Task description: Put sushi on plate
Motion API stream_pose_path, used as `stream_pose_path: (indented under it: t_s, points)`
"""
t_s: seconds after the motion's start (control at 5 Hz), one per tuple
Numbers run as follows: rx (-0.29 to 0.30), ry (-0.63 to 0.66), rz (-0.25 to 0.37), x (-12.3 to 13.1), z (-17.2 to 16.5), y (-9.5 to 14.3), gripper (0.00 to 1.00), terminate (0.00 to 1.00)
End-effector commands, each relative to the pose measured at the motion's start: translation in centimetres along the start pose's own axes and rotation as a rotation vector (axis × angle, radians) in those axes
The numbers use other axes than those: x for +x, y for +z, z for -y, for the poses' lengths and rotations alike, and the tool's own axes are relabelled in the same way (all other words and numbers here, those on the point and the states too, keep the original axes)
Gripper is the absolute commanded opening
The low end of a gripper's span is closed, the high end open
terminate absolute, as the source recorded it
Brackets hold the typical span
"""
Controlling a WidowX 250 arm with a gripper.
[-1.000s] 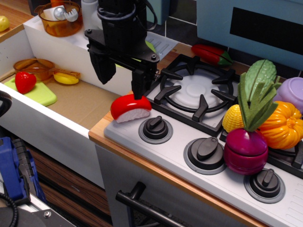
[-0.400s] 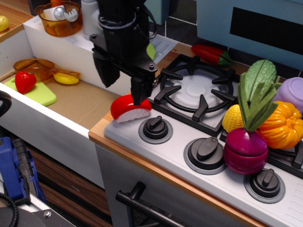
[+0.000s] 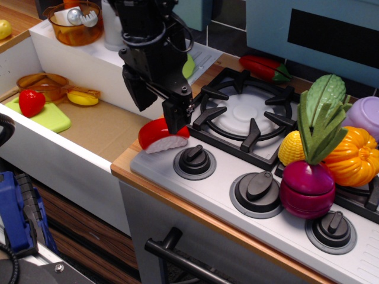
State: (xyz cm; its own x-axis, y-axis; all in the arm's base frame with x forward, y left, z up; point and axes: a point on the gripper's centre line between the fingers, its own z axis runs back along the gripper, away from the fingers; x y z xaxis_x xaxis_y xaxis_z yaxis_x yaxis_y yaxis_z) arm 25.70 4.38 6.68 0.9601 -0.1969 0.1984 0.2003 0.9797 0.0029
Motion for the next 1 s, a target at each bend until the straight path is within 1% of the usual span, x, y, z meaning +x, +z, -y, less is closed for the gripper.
stream_pose_path:
  t_s: [0.0, 0.2, 0.4, 0.6, 0.8]
  points:
    - [-0.017, -0.01, 0.049, 0.2, -0.1, -1.0, 1.0, 0.0]
    - [-0.036, -0.014, 0.07, 0.6, -0.2, -2.4, 1.0, 0.0]
    - [-0.083, -0.016, 0.09, 1.0, -0.8, -3.8, 1.0, 0.0]
    - [-0.119, 0.02, 0.087, 1.6, -0.4, -4.3, 1.0, 0.0]
    - [-0.098, 0.023, 0.06, 1.6, -0.5, -3.6, 0.0, 0.0]
